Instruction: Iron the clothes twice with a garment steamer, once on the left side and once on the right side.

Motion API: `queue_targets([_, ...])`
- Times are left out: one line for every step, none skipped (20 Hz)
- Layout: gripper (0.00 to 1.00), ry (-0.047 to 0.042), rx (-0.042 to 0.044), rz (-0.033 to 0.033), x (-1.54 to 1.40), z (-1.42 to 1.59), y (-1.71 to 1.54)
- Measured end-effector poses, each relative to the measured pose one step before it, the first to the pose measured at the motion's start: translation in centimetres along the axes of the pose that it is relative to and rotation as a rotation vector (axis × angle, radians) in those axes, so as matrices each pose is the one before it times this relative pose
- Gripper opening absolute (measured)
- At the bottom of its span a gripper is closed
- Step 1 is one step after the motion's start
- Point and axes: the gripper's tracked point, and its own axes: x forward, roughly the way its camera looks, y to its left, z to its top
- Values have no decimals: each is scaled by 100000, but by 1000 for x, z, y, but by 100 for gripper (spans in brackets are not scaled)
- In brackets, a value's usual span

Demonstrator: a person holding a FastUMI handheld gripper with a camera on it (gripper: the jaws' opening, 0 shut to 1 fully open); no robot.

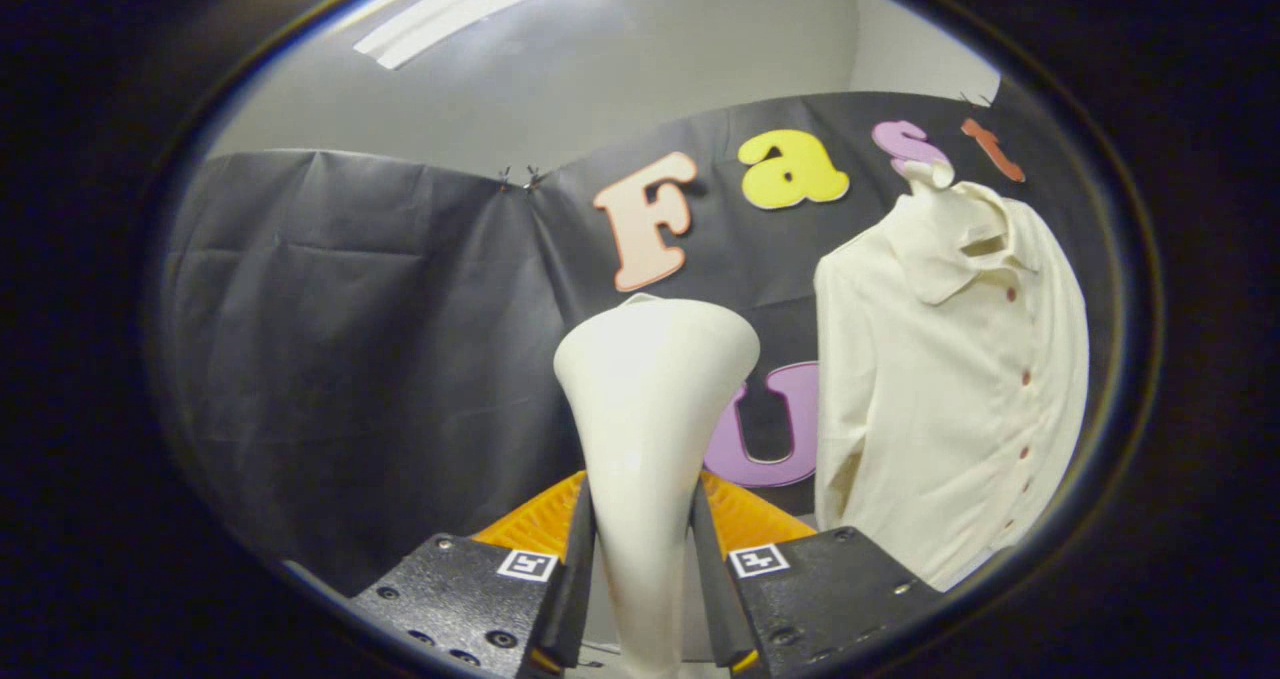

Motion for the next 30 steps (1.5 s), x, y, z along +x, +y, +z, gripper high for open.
queue_targets([47, -1298, -2532, -4154, -175, 1175, -1926])
queue_targets([48, 202, -1807, -4385, -121, 529, -1918])
queue_targets([48, -1503, -1304, -3963, -85, 743, -1950])
queue_targets([48, -709, -171, -3994, 147, 483, -1882])
queue_targets([48, 323, 1461, -2997, 251, 246, -1567])
queue_targets([48, 388, 1234, -2663, 174, -98, -1412])
queue_targets([48, -365, 341, -2170, 323, 304, -1310])
queue_targets([48, -798, 249, -2254, 348, 245, -1154])
queue_targets([48, 280, 146, -2154, 514, -27, -1102])
queue_targets([48, 68, 257, -2618, 476, -240, -1025])
queue_targets([48, 921, -270, -1740, 660, -283, -721])
queue_targets([48, 124, -255, -836, 506, -252, -309])
queue_targets([48, 173, -250, -492, 489, -244, -207])
queue_targets([48, 33, 46, -503, 482, -280, -217])
queue_targets([48, 441, 555, -863, 394, -449, -365])
queue_targets([48, -436, 931, -553, 347, -186, -274])
queue_targets([48, 1588, 385, -344, 336, -561, -136])
queue_targets([48, 239, 14, -993, 335, -282, -307])
queue_targets([48, 1852, -501, -1513, 239, -278, -439])
queue_targets([48, -190, -488, -680, 128, 87, -160])
queue_targets([48, 383, -1310, -429, 234, 109, -129])
queue_targets([48, 826, -1534, -631, 135, -207, -282])
queue_targets([48, 1815, -890, -824, 58, -393, -315])
queue_targets([48, 1440, -520, -158, -58, -556, -118])
queue_targets([48, 708, -948, -415, -133, -418, -115])
queue_targets([48, -199, -1105, -1169, -32, -374, -410])
queue_targets([48, 246, -420, -981, 103, -371, -303])
queue_targets([48, 315, 440, -71, -276, -634, -96])
queue_targets([48, -358, 1292, 145, -103, -314, -130])
queue_targets([48, 904, 624, 621, -266, -691, -113])
